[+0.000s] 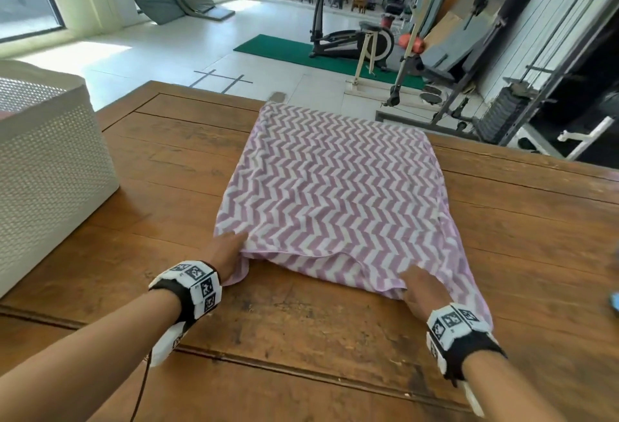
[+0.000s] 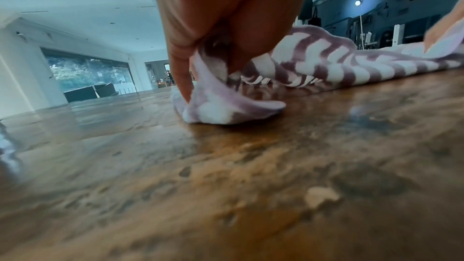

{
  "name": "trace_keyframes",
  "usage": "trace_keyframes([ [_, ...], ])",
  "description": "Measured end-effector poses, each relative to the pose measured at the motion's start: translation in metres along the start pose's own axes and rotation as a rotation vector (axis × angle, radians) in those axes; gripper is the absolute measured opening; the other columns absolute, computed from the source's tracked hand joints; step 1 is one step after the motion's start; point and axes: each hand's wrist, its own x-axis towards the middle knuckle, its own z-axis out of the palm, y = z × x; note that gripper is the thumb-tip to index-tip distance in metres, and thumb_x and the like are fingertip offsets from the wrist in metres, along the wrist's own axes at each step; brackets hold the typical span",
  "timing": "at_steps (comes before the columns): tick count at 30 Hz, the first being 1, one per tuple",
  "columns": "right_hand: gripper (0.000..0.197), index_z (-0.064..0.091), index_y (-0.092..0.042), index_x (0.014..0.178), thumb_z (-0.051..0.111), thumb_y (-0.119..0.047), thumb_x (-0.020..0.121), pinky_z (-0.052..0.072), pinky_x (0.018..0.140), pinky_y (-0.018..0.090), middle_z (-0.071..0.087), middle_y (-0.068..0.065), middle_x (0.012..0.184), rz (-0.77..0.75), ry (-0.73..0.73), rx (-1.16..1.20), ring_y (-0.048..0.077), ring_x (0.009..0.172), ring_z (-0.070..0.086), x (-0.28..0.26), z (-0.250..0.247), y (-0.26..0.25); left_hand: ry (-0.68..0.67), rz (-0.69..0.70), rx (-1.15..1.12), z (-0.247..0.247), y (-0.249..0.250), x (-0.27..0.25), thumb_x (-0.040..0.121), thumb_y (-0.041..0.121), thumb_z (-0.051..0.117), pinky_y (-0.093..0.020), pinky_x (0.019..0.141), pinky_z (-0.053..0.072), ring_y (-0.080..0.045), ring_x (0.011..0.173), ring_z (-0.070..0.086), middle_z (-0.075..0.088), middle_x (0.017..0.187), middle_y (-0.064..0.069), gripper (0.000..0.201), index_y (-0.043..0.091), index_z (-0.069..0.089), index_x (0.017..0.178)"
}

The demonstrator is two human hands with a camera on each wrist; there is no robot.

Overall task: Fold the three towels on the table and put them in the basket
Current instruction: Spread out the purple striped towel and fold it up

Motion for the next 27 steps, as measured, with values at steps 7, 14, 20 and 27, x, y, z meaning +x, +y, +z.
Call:
trace_keyframes([
  [7,0.015,0.055,-0.007,0.087,0.044,-0.019,0.088,0.043,0.073,0.035,0.063,0.012,0.095,-0.025,0.044,0.468,0.032,0.093,0.059,-0.022,0.008,-0.024,-0.013,0.062,-0.294,0.003,0.026,-0.03,0.09,0.032,0.047,-0.03,0.07,0.035,-0.032,0.093,0.056,0.059,0.108,-0.016,0.031,0.009,0.042,0.109],
  [14,0.032,0.054,-0.018,0.118,0.05,-0.034,0.09,0.036,0.101,0.036,0.034,0.013,0.139,0.184,0.087,0.189,0.032,0.127,0.034,-0.05,0.033,-0.013,-0.065,-0.026,0.062,0.022,0.018,-0.042,0.091,0.018,0.047,-0.034,0.094,0.039,-0.028,0.12,0.048,0.051,0.13,-0.009,0.033,0.019,0.05,0.124],
  [20,0.009,0.048,-0.013,0.099,0.044,-0.02,0.095,0.043,0.088,0.034,0.057,0.015,0.12,0.17,0.123,0.198,0.031,0.109,0.054,-0.058,0.031,-0.012,-0.094,-0.036,0.17,0.026,0.021,-0.052,0.08,0.01,0.059,-0.037,0.091,0.044,-0.03,0.119,0.044,0.043,0.125,-0.01,0.043,0.016,0.044,0.119],
  [27,0.037,0.04,-0.014,0.134,0.039,-0.019,0.097,0.039,0.071,0.032,0.059,0.016,0.119,0.099,0.123,0.286,0.033,0.105,0.058,-0.067,0.03,-0.03,-0.012,0.019,-0.048,0.002,0.023,-0.061,0.092,0.011,0.047,-0.037,0.095,0.042,-0.028,0.115,0.053,0.054,0.128,-0.012,0.03,0.01,0.051,0.121],
])
